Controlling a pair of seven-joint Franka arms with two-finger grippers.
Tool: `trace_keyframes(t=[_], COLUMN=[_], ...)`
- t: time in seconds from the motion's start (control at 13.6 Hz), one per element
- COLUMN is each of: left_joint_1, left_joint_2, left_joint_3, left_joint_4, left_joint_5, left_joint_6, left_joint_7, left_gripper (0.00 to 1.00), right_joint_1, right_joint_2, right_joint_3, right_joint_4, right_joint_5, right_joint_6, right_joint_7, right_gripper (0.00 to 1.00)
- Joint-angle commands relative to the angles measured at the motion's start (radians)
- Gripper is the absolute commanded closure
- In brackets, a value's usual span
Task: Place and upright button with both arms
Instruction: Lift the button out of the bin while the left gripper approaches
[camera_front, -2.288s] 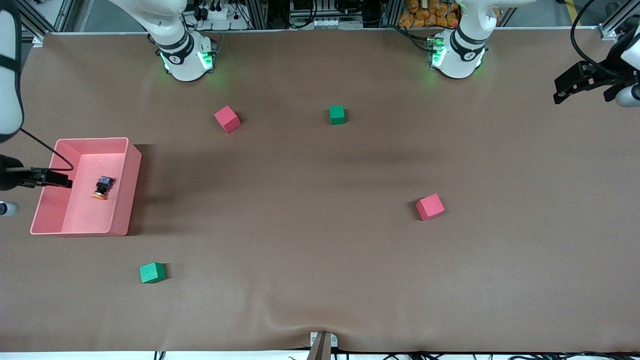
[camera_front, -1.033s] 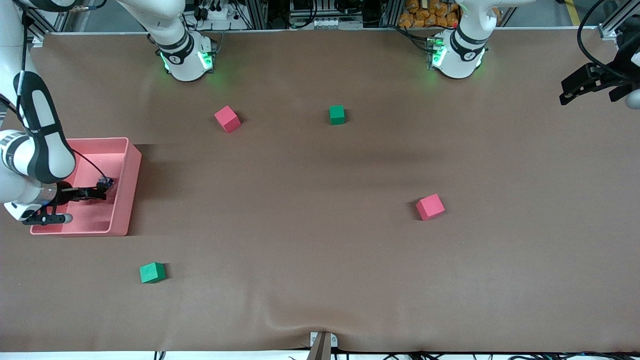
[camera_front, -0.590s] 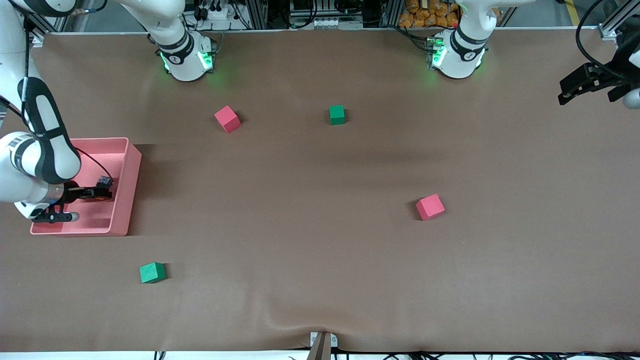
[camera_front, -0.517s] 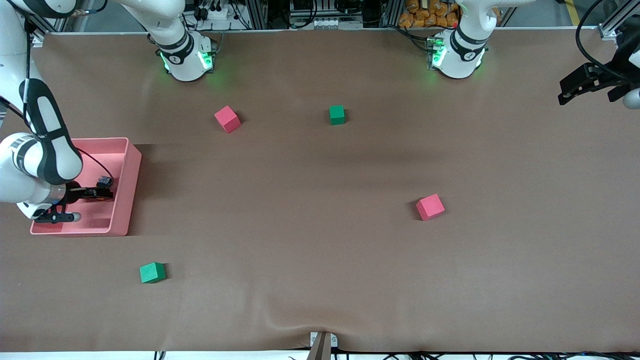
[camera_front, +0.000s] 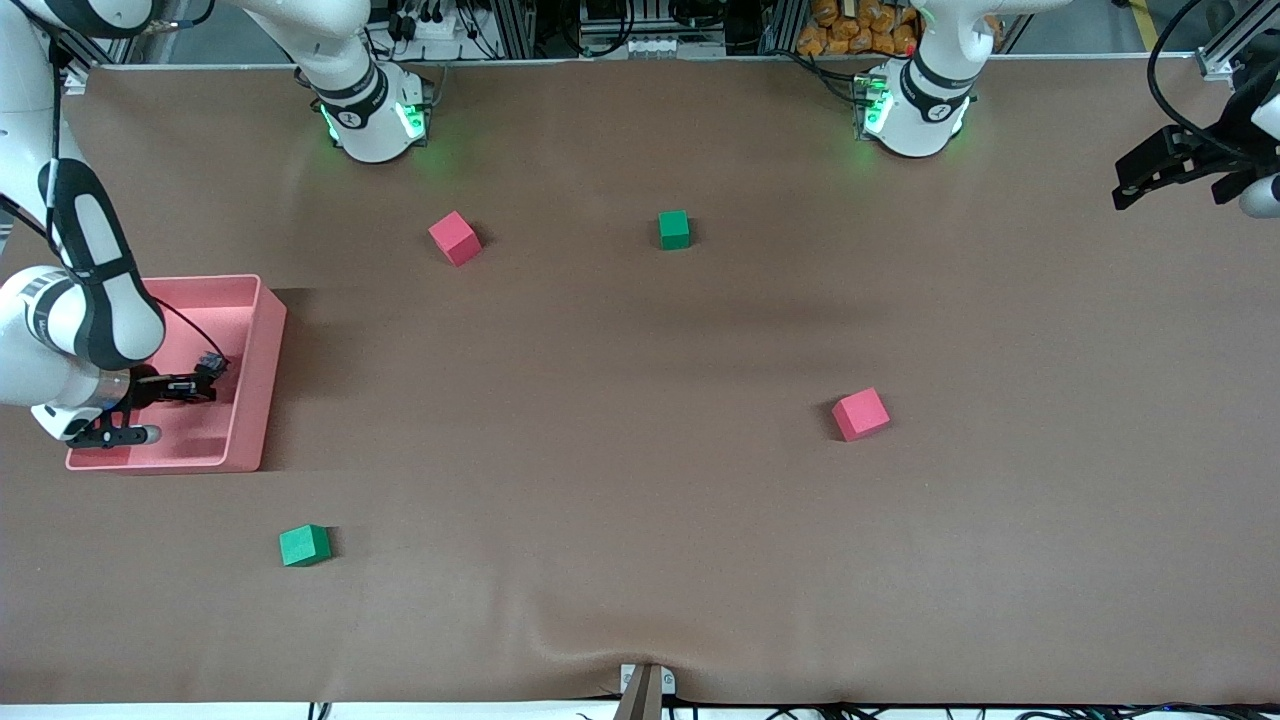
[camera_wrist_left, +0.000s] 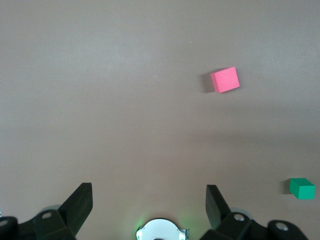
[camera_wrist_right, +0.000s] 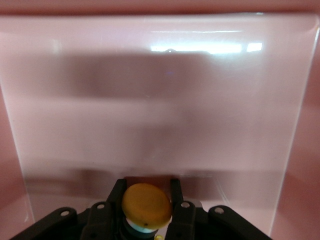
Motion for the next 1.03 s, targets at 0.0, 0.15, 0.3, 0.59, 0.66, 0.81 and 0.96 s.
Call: trace_keyframes(t=[0.0,0.15,0.3,0.59,0.66,0.81,0.96], left_joint_1=[0.003,0.003,0.003,0.002,0.002,0.000,-0.012], left_joint_2=[-0.001,0.004,0.005,0.011,0.011,0.014,0.027], left_joint_3=[-0.003,-0.003,-0.003,-0.004,-0.004,-0.004,-0.010], left_joint_4=[0.006,0.005,0.006,0.006,0.006,0.005,0.006], left_joint_5=[-0.012,-0.012,-0.012,-0.013,-0.013,-0.013,-0.016], left_joint_6=[-0.012,-0.012,-0.012,-0.009,-0.009,-0.005,-0.004], left_joint_7=[0.015,0.015,0.015,0.015,0.015,0.015,0.007], left_gripper=[0.00,0.00,0.00,0.00,0.00,0.00,0.00], right_joint_1=[-0.018,-0.016,-0.008,0.047,0.088,0.175,0.278], right_joint_2=[-0.013,-0.013,-0.013,-0.049,-0.068,-0.082,-0.079], right_joint_3=[0.017,0.017,0.017,0.025,0.025,0.028,0.040], right_joint_4=[0.020,0.092,0.201,0.370,0.396,0.456,0.531], right_joint_5=[0.017,0.015,0.014,0.015,0.017,0.017,0.018], right_joint_6=[-0.026,-0.117,-0.268,-0.500,-0.526,-0.622,-0.698], right_joint_7=[-0.033,-0.033,-0.034,-0.019,0.010,0.134,0.281], right_gripper=[1.00,1.00,1.00,1.00,1.00,1.00,1.00])
